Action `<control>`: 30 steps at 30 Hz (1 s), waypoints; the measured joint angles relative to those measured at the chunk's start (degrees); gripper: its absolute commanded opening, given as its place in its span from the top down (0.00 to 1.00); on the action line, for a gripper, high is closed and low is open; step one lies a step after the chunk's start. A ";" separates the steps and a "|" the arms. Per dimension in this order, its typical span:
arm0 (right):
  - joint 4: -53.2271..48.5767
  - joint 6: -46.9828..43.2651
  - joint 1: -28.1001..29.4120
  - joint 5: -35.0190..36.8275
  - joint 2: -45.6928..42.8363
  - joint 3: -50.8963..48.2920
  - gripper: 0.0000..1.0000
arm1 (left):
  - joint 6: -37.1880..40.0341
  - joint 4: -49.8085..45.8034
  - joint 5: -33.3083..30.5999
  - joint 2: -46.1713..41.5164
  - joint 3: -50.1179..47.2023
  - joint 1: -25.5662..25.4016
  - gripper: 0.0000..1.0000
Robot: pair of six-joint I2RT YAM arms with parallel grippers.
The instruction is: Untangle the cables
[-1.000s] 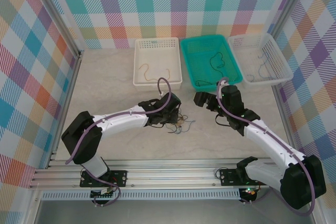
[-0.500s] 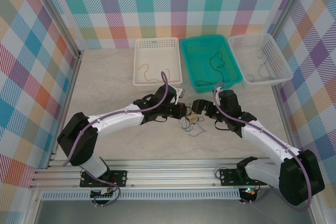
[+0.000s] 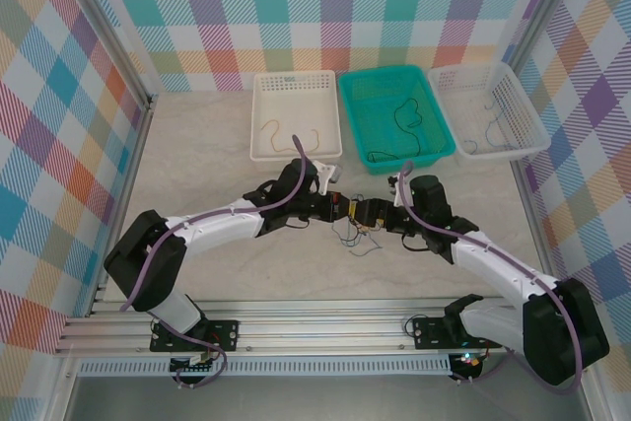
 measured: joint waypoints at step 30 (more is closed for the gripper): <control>-1.97 -2.45 1.68 14.97 11.50 -0.48 1.00 | -7.26 10.16 5.07 -3.58 -8.33 3.43 0.97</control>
